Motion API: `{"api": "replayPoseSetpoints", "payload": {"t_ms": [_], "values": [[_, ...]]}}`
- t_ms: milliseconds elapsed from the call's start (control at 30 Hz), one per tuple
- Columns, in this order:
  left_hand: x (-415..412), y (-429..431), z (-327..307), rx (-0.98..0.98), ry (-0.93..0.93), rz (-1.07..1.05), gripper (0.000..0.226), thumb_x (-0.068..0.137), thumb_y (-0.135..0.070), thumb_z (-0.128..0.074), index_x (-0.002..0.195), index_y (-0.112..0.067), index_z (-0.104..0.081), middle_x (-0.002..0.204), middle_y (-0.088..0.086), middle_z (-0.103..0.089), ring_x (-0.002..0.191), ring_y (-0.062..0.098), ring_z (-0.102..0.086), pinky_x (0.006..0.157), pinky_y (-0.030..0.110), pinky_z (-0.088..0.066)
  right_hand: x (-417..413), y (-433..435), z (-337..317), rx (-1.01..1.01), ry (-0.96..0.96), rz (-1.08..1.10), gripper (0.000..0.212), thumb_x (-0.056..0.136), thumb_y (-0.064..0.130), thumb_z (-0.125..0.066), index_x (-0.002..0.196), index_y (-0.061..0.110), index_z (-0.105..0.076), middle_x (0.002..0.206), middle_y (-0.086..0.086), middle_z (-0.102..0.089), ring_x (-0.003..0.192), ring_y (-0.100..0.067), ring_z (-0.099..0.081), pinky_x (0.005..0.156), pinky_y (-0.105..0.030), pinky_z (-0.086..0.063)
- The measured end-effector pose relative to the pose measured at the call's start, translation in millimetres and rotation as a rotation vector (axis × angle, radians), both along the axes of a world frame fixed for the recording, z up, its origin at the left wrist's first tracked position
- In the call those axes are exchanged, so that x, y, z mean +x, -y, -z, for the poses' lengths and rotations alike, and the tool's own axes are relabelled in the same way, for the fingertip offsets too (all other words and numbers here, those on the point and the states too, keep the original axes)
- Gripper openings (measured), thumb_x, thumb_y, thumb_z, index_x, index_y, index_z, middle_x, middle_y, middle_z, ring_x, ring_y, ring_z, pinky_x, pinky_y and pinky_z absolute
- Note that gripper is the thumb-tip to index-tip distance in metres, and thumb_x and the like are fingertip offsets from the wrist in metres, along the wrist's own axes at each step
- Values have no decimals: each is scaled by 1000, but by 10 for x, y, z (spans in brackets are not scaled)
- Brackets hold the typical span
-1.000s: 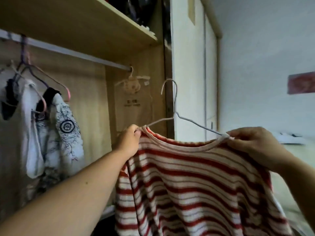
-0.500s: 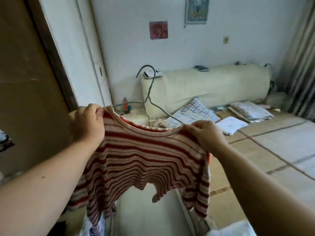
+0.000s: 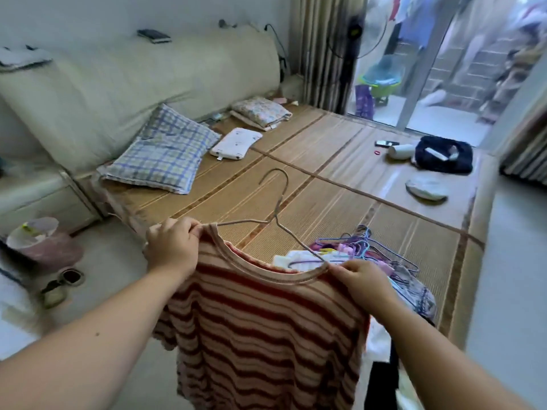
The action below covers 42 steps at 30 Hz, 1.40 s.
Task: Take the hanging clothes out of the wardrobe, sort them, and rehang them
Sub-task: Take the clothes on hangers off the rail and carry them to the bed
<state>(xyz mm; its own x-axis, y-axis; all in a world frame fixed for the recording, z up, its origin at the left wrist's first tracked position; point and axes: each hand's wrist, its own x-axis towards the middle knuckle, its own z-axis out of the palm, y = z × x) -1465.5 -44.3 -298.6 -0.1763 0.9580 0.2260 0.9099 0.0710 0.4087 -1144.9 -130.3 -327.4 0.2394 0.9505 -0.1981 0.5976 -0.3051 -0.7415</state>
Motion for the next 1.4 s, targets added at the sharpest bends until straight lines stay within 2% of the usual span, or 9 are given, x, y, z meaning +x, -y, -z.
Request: {"api": "replayPoseSetpoints", "payload": {"t_ms": [167,367,533,700,800,900,1067,1200,1400], "values": [[1220,-385,450,-158,22,180,28,95,-39,-44,107,-23,-63,117,11,-57,118,35,-40,101,46,-31,1053,109,353,-107,56,135,33,88,48,-57,71,23,-71,68,8,-65,74,-15,-59,67,-29,-44],[2330,-928,757,-233,18,233,27,94,-42,-47,107,-25,-63,118,9,-54,117,33,-36,97,45,-32,1917,-203,785,-153,36,235,31,93,41,-51,70,28,-67,74,11,-65,75,-12,-58,68,-30,-44],[2791,-1317,1239,-404,-61,308,26,95,-43,-45,106,-28,-62,119,7,-52,118,32,-38,99,44,-36,2299,-546,1363,-365,140,187,34,99,37,-40,97,16,-67,107,-9,-66,104,-29,-56,81,-32,-42],[2912,-1525,1637,-503,-67,352,29,94,-39,-46,120,-32,-57,125,7,-48,123,29,-35,106,41,-30,2501,-821,1760,-494,137,167,35,99,38,-38,99,16,-66,106,-9,-67,93,-25,-57,79,-31,-45],[2853,-1477,1736,-554,-35,341,48,91,-40,-52,138,-35,-41,141,6,-35,133,29,-24,112,42,-24,2501,-935,1848,-509,159,167,36,97,43,-43,113,17,-62,116,-9,-65,103,-26,-58,86,-32,-45],[2716,-1332,1734,-610,-20,330,60,88,-42,-54,143,-35,-33,153,4,-20,140,27,-14,115,42,-15,2291,-1043,1846,-488,241,79,44,93,39,-51,131,16,-53,128,-11,-59,116,-28,-54,91,-32,-43],[2252,-1032,1435,-621,32,277,57,87,-41,-57,141,-32,-39,154,4,-20,140,26,-18,113,39,-19,1509,-1352,1553,-373,284,-302,46,91,35,-55,134,22,-49,135,-9,-51,123,-24,-48,101,-30,-38],[1618,-762,893,-564,60,161,57,88,-36,-56,141,-33,-37,155,3,-19,141,27,-17,115,43,-19,591,-1611,1009,-132,280,-566,46,89,39,-54,134,30,-49,135,-2,-48,124,-20,-47,101,-29,-38],[460,37,24,-375,36,-66,59,85,-40,-59,140,-36,-38,154,0,-22,140,22,-23,114,34,-23,-936,-1571,42,237,204,-916,49,90,35,-54,138,30,-44,135,0,-47,123,-20,-46,100,-30,-38]]}}
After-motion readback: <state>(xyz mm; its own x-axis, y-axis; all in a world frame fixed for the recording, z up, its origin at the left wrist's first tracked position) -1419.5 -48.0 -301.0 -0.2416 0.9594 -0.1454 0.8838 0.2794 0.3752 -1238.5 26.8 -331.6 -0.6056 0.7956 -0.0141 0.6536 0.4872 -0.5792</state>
